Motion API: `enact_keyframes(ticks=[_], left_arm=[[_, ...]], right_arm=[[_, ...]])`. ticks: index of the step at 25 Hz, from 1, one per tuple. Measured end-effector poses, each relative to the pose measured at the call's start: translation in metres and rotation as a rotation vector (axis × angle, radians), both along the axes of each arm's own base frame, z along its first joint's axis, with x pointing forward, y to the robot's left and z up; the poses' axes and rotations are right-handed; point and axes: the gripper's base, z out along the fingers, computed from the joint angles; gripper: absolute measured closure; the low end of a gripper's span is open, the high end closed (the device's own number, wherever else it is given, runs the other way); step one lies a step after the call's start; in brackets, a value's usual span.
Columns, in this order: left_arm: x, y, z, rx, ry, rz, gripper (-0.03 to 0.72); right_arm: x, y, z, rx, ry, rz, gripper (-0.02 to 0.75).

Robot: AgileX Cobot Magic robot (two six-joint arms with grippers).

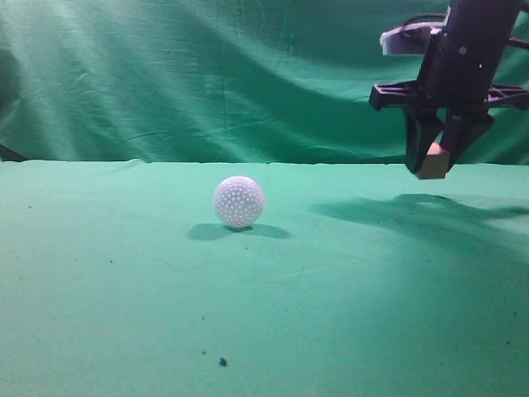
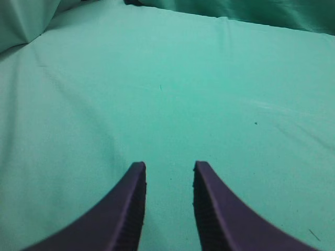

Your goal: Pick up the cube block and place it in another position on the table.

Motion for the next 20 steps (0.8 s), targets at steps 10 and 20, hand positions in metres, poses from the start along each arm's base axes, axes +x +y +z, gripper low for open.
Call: enact_keyframes(ticks=[10,20], left_arm=[[0.0,0.0,0.0,0.0,0.0,0.0,0.426],[0.0,0.0,0.0,0.0,0.0,0.0,0.426]], right_arm=[[0.001,0.0,0.0,-0.01,0.066,-0.012,0.079],[-0.039,-0.011,0.112,-0.024,0.102,-0.037,0.653]])
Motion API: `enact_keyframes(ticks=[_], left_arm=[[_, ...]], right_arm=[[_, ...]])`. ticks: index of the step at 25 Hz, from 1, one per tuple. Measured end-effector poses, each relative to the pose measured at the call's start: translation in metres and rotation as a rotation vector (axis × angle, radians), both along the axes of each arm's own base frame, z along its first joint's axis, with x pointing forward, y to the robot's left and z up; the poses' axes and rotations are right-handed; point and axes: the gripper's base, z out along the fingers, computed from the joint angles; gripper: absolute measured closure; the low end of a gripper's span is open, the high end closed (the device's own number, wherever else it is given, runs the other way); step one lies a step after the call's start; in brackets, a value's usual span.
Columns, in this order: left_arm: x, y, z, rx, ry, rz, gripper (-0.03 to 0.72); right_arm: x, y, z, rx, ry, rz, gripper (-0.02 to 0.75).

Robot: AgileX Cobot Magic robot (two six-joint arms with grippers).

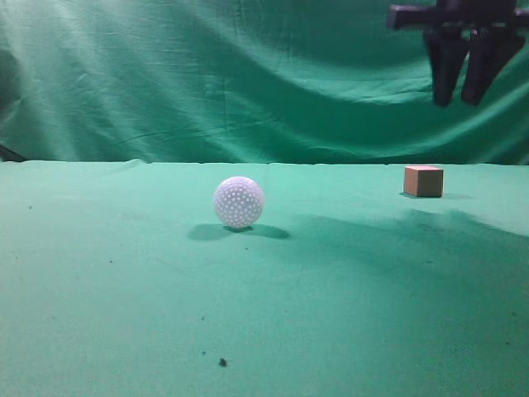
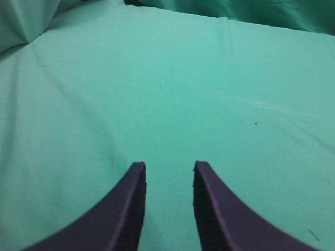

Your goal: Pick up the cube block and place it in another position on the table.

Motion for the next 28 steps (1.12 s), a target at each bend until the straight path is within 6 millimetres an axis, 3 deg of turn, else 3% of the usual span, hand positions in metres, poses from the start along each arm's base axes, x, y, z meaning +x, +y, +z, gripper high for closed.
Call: enact_keyframes(ticks=[3,5,16,22,28], left_arm=[[0.0,0.0,0.0,0.0,0.0,0.0,0.426],[0.0,0.0,0.0,0.0,0.0,0.0,0.426],[0.0,0.0,0.0,0.0,0.0,0.0,0.426],[0.0,0.0,0.0,0.0,0.0,0.0,0.426],[0.0,0.0,0.0,0.0,0.0,0.0,0.426]], right_arm=[[-0.029,-0.007,0.032,0.021,-0.042,-0.005,0.738],[-0.057,-0.013,0.042,0.044,-0.058,-0.008,0.738],[-0.21,-0.049,0.024,0.175,-0.234,-0.038,0.738],[-0.256,-0.06,0.028,0.229,-0.371,-0.039,0.738],[-0.277,-0.064,0.03,0.244,-0.364,-0.034,0.738]])
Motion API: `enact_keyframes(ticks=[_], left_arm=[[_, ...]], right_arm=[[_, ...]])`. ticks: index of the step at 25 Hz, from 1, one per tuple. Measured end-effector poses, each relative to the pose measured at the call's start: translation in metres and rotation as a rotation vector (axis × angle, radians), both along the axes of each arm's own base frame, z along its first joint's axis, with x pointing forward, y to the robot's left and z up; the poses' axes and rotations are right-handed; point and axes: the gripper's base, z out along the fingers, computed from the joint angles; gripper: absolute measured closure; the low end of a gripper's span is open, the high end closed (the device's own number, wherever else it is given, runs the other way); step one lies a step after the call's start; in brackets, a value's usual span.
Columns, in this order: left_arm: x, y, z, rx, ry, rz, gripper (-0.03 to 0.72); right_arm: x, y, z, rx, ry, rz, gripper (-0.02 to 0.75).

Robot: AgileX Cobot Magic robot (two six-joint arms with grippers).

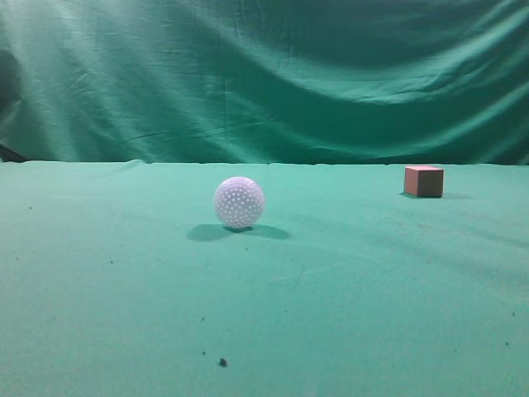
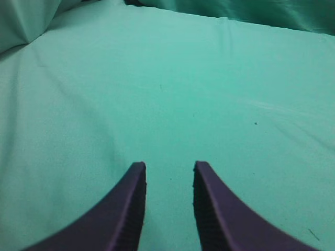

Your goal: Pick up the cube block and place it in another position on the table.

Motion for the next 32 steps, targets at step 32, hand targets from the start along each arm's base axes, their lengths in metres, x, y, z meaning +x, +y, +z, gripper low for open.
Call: enact_keyframes(ticks=[32], left_arm=[[0.0,0.0,0.0,0.0,0.0,0.0,0.426]], right_arm=[[-0.038,-0.029,-0.135,-0.078,-0.494,-0.209,0.738]])
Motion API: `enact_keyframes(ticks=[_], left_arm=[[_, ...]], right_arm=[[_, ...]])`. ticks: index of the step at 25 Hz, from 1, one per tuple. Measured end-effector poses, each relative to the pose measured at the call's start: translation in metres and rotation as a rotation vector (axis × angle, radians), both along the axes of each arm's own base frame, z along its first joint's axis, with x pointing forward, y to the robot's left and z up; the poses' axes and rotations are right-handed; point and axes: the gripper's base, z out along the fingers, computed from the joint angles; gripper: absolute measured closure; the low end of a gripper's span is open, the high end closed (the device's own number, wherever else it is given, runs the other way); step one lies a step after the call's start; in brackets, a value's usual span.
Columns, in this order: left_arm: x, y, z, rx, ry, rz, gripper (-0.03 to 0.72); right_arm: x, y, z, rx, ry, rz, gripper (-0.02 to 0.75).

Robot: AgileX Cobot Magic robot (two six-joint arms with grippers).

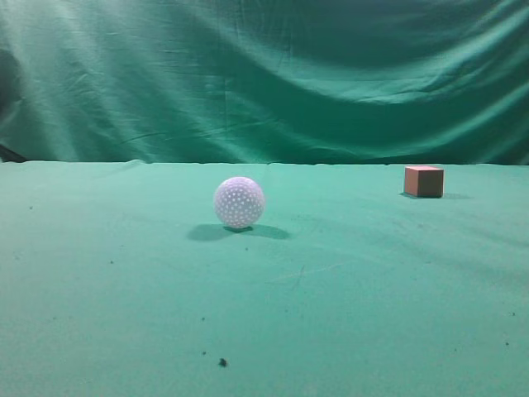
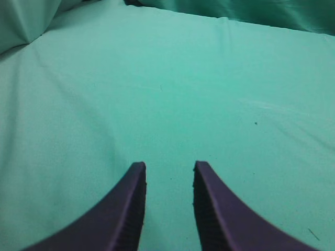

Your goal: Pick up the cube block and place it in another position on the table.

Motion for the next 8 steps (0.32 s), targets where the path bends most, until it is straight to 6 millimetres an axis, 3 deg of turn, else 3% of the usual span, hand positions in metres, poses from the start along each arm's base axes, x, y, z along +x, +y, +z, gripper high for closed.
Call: enact_keyframes(ticks=[8], left_arm=[[0.0,0.0,0.0,0.0,0.0,0.0,0.426]], right_arm=[[0.0,0.0,0.0,0.0,0.0,0.0,0.738]])
